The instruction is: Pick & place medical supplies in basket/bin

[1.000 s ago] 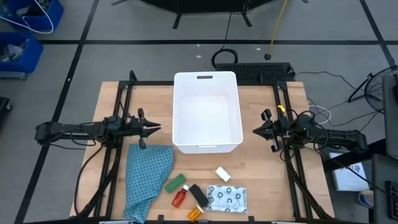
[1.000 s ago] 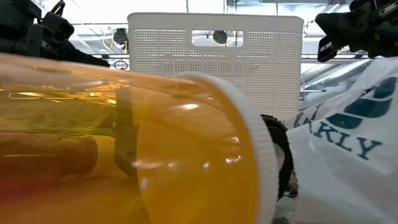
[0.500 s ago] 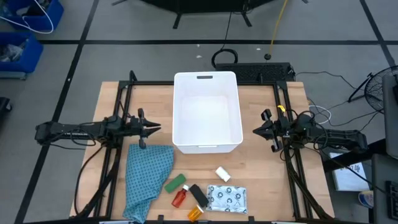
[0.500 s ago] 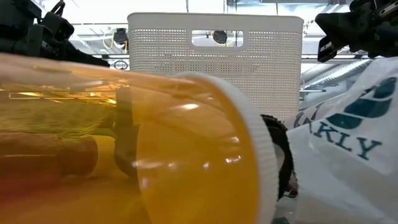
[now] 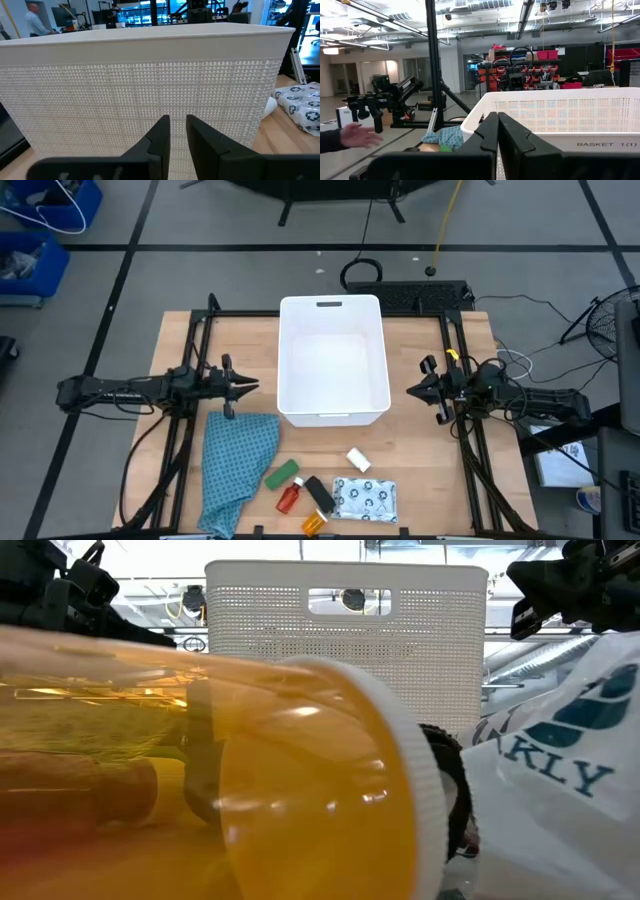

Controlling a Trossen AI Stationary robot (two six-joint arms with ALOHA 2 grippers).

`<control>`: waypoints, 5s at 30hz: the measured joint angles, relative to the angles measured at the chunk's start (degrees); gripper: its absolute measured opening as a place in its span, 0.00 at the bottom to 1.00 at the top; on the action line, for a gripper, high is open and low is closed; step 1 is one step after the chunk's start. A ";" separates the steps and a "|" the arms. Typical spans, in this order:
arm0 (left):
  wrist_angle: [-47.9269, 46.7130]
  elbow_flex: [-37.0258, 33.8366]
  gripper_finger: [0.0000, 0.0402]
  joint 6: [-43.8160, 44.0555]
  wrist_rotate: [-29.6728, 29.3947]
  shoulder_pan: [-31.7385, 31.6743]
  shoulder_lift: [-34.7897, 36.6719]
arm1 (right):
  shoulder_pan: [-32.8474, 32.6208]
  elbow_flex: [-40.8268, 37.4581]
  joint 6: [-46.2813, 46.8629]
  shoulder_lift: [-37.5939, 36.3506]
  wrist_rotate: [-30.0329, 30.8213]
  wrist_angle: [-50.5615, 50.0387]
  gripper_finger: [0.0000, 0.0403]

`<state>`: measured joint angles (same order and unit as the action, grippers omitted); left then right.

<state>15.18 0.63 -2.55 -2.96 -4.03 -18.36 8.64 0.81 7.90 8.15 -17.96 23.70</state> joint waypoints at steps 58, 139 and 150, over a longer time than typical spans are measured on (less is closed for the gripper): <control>2.67 0.00 0.17 -7.63 -0.15 0.00 0.01 | -20.78 26.41 -14.75 19.07 8.31 -16.21 0.30; 6.08 0.00 0.17 0.41 -9.41 -0.01 0.00 | -69.42 69.28 79.18 101.75 47.69 -51.24 0.53; 6.05 0.00 0.17 0.26 -9.38 -0.02 0.00 | -70.23 69.08 79.14 101.74 44.71 -51.36 0.08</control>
<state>21.23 0.62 -2.29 -12.34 -4.05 -18.36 -61.58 69.89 87.04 109.89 26.75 -27.66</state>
